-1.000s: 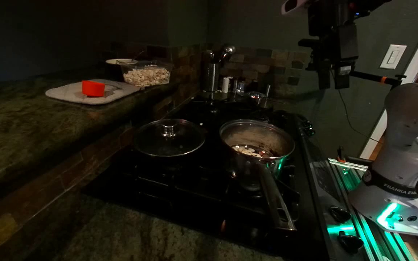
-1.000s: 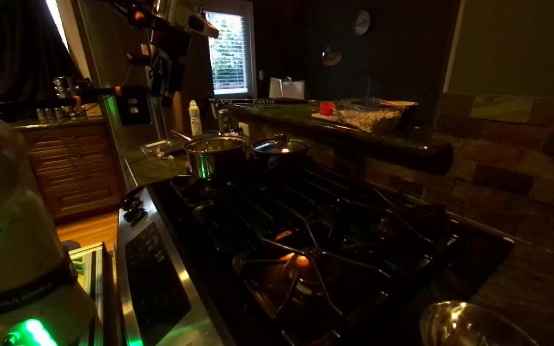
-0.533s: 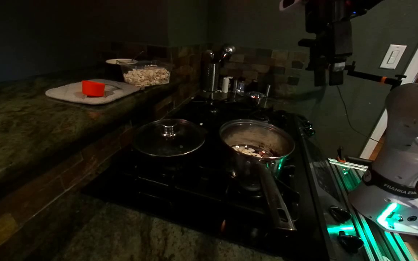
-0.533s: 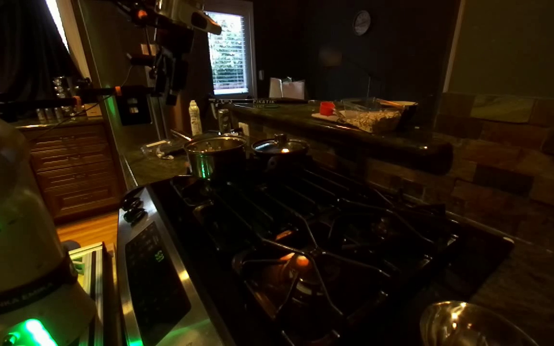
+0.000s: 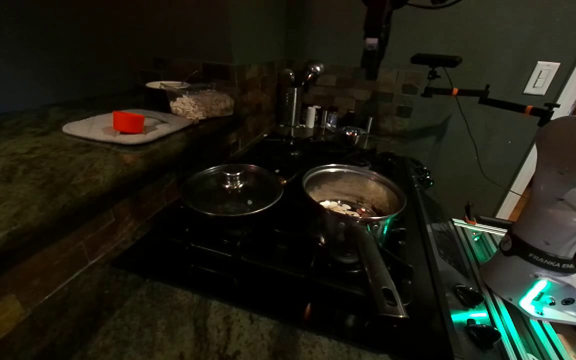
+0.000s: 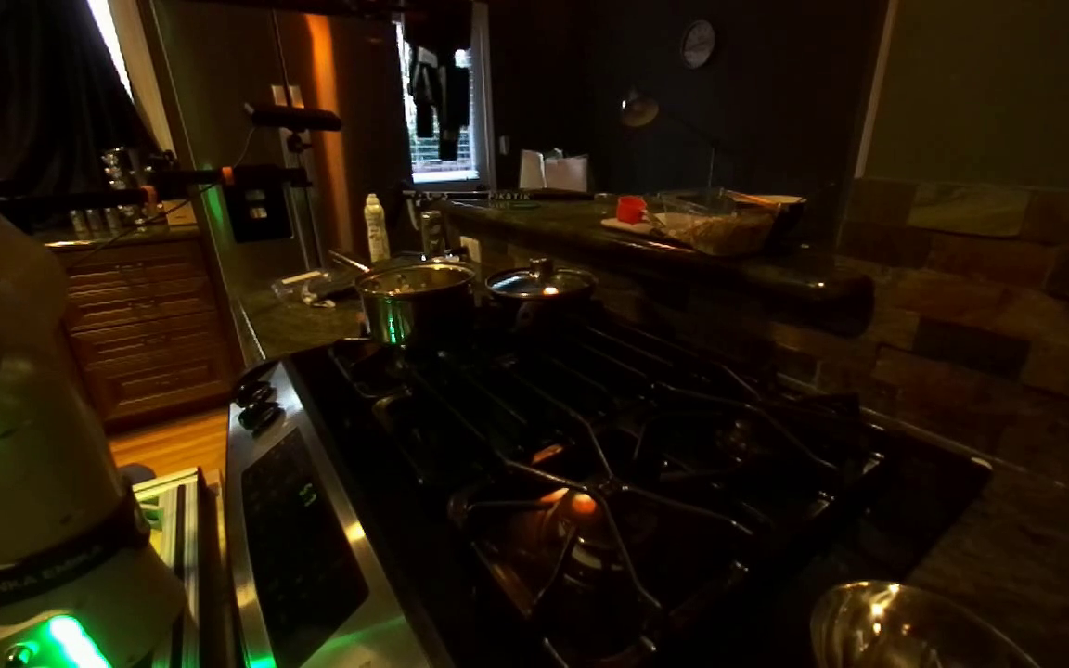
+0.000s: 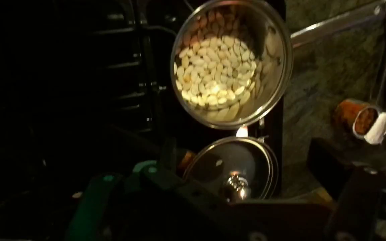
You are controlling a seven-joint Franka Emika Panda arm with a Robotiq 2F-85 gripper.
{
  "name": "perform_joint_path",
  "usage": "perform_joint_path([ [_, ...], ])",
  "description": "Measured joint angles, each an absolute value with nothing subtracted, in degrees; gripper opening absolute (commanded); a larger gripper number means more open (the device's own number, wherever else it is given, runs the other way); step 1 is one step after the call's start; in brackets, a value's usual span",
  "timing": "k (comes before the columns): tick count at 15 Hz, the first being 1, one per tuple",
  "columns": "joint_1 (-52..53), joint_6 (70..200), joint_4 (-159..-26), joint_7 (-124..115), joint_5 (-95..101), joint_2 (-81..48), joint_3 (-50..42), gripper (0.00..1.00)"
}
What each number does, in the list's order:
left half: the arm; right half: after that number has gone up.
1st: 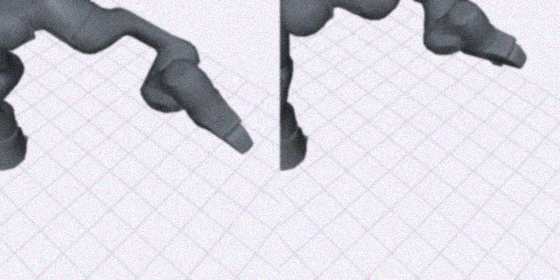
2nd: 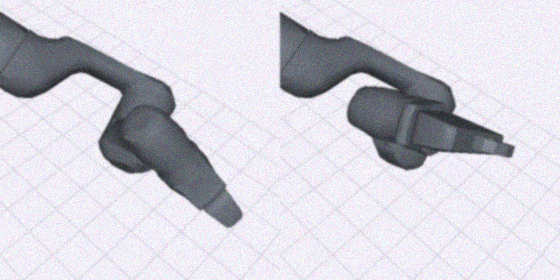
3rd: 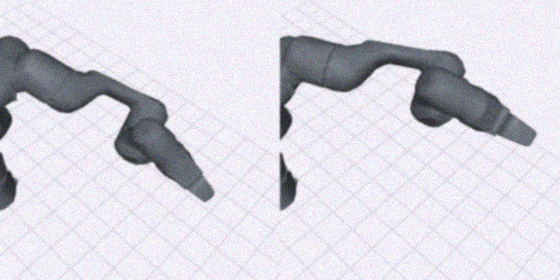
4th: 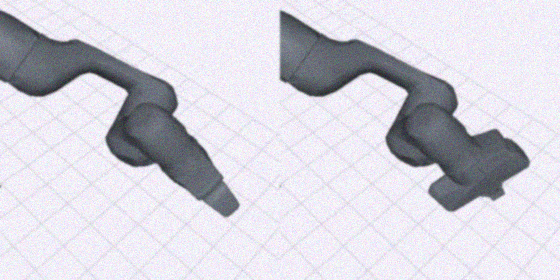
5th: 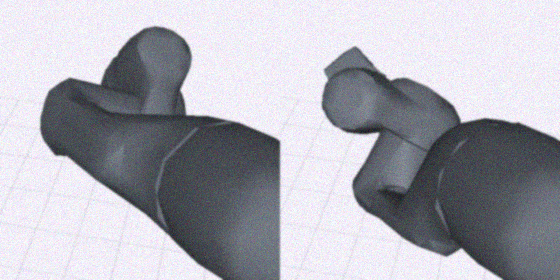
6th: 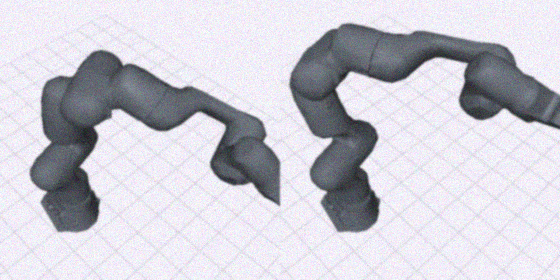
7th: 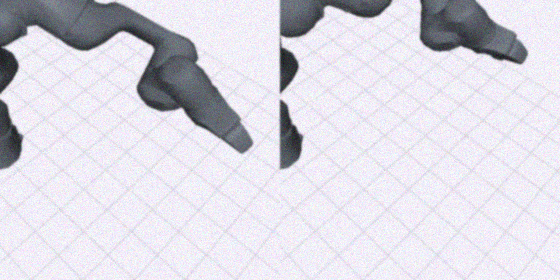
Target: Put the clear container on the right side of the bottom counter.
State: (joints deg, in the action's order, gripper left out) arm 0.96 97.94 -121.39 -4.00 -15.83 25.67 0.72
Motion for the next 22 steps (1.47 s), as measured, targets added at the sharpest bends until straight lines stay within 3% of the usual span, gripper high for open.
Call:
perform_joint_path([
  [7, -3.1, 114.2, -106.6, -9.9, -10.1, 8.5, -0.5, 1.00],
  [22, -2.7, 120.4, -81.0, -31.2, -2.5, -19.9, -3.7, 1.00],
])
